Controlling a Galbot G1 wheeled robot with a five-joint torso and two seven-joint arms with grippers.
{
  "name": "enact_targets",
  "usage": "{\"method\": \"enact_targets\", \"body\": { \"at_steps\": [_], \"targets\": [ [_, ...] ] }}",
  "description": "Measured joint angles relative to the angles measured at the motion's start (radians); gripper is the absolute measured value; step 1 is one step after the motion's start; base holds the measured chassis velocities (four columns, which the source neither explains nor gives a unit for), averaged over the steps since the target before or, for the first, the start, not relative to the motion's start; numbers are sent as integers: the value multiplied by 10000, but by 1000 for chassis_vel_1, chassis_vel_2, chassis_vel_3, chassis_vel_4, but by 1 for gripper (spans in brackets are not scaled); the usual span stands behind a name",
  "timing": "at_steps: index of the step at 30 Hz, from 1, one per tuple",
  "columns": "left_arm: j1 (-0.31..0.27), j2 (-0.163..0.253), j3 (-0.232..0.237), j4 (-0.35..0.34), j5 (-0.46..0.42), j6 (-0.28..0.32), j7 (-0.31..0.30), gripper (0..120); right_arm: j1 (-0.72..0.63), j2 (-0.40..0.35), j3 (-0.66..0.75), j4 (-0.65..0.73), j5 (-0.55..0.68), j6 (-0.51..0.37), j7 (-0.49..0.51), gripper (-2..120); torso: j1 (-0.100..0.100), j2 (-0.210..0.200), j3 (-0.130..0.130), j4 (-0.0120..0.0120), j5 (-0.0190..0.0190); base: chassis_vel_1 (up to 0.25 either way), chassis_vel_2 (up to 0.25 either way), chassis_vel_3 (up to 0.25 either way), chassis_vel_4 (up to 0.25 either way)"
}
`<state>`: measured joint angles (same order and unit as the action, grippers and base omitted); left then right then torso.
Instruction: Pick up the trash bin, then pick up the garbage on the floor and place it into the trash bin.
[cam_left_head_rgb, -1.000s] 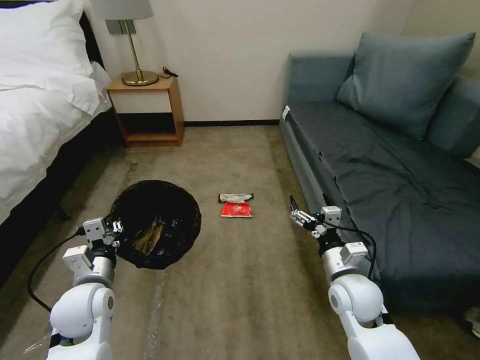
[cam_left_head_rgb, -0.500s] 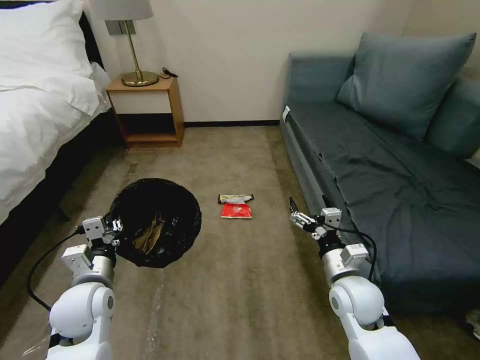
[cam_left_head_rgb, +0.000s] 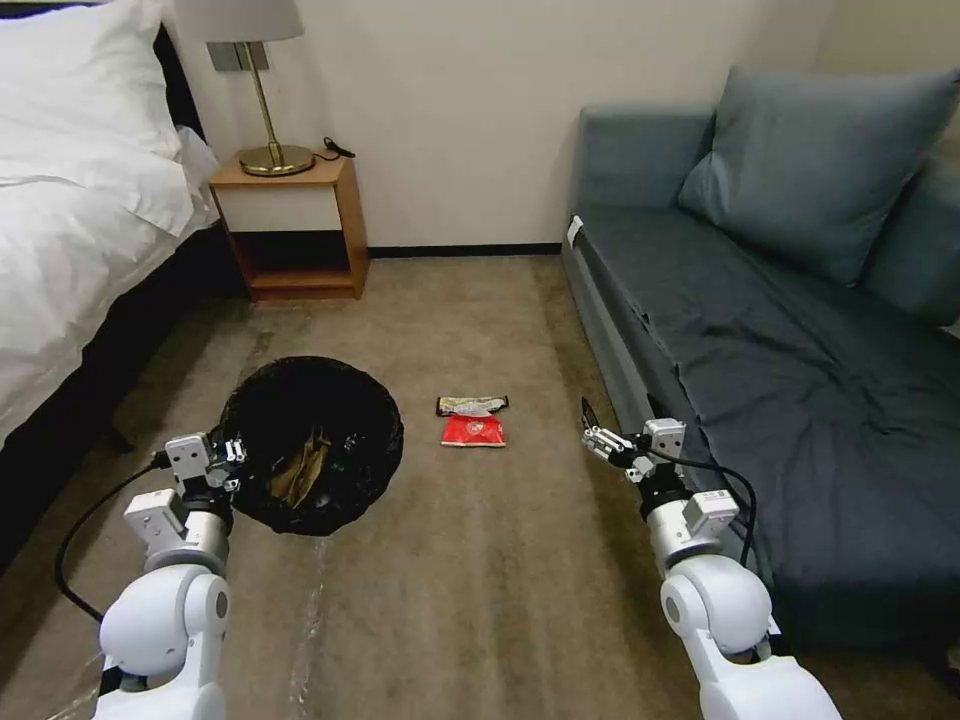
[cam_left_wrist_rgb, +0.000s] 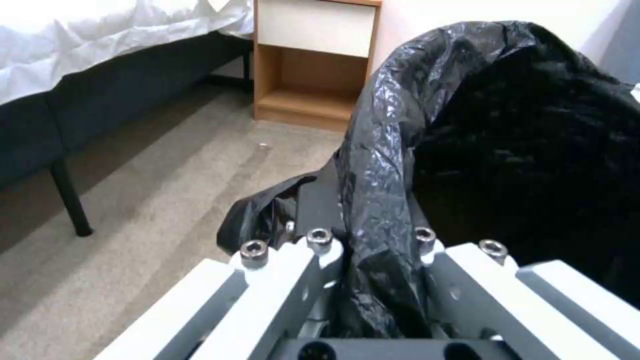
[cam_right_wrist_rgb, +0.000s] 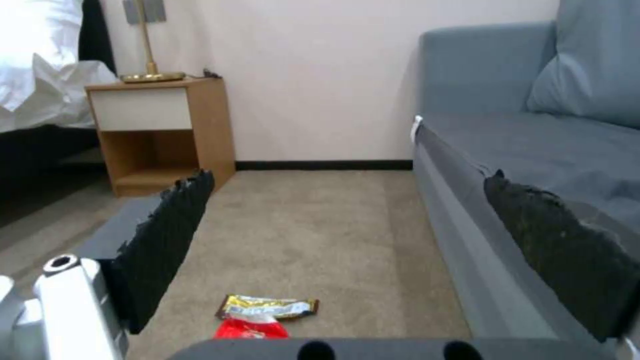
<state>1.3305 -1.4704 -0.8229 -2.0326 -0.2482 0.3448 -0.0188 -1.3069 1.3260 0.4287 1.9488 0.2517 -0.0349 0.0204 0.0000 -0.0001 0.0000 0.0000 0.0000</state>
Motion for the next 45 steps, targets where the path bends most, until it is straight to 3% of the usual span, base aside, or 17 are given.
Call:
{"method": "enact_targets", "body": {
  "at_steps": [45],
  "targets": [
    [-42,-55,-11,165,104,-155,-10,4,-122,15,-133,-193,-217,50,-27,100,0,0,0,0,0,-71,68,69,-69]
  ]
}}
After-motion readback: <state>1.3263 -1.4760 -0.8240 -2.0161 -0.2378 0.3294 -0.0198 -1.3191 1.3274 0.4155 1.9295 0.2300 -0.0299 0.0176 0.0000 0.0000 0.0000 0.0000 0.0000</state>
